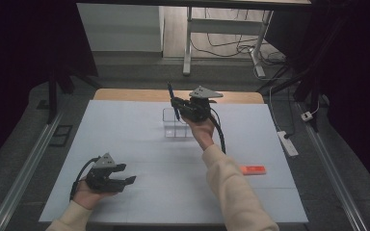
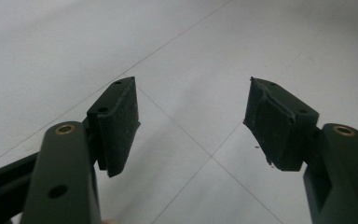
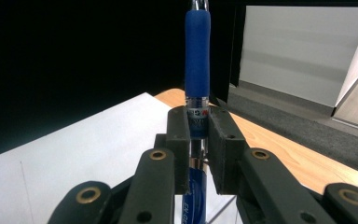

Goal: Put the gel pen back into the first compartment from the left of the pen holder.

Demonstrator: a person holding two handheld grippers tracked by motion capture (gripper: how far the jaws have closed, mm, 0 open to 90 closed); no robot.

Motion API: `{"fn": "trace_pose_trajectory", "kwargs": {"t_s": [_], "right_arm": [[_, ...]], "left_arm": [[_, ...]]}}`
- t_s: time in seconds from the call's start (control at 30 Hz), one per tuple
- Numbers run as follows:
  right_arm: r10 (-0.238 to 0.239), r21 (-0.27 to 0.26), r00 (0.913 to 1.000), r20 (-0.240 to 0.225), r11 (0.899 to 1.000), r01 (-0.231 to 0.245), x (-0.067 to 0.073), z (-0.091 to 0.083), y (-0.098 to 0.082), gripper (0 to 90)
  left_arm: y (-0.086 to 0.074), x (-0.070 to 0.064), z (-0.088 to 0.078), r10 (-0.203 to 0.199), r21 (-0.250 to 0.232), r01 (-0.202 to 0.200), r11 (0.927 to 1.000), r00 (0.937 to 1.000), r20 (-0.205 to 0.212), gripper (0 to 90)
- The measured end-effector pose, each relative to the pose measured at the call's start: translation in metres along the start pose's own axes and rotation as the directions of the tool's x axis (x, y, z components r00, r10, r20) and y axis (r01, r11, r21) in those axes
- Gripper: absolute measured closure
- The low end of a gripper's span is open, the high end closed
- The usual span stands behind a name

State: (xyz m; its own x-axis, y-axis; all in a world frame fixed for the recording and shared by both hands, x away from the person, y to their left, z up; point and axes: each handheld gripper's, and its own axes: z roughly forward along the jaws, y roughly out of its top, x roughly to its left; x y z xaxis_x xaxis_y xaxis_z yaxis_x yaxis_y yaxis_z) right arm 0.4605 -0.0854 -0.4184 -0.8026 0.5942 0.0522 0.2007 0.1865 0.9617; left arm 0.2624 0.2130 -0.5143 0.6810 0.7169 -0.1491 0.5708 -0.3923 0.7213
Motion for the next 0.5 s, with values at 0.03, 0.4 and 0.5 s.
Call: {"fn": "trace_pose_trajectory", "kwargs": {"t_s": [0.03,0.4,0.5], "right_arm": [[0.003,-0.003,1.0,0.001,1.0,-0.003,0.0,0.002,0.0,79.2],[0.025,-0.014,0.9996,-0.014,1.0,-0.025,-0.001,0.023,-0.005,79.2],[0.021,-0.019,0.9997,-0.009,1.0,-0.021,-0.001,0.027,-0.005,79.2]], "left_arm": [[0.0,0.0,0.0,-0.001,0.0,0.001,1.0,1.0,0.0,34.3],[0.0,0.001,0.0,0.0,0.001,0.0,1.0,1.0,0.002,34.3],[0.0,0.001,0.001,0.001,0.005,-0.001,1.0,1.0,0.001,34.3]]}}
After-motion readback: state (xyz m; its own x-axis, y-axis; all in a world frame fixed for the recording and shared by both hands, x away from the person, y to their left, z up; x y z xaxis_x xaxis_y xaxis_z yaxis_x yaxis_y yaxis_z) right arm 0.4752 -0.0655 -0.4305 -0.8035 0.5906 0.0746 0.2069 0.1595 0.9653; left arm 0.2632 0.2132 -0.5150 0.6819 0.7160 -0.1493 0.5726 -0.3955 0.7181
